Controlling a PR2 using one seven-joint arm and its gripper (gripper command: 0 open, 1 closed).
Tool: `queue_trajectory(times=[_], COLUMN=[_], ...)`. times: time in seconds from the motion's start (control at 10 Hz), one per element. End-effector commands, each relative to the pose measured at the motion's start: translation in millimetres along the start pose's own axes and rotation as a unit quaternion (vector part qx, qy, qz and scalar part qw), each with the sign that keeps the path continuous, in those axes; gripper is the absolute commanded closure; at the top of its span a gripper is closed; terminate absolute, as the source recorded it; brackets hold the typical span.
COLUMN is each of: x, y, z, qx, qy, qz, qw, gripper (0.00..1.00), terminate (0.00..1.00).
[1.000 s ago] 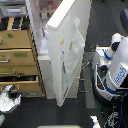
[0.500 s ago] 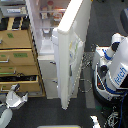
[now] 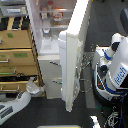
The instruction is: Opening the fridge
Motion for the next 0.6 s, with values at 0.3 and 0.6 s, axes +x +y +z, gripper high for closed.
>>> queue_trajectory(times=[0.3,0.6], x=[225.8,106.8], y=[-990.4,-1042.6], z=[316.9,335.3], qx=[0.11,0.118], qy=[-0.08,-0.097], qz=[-0.338,-0.409], qw=[0.931,0.9], gripper=[0.0,0.0], terminate=[0.0,0.0])
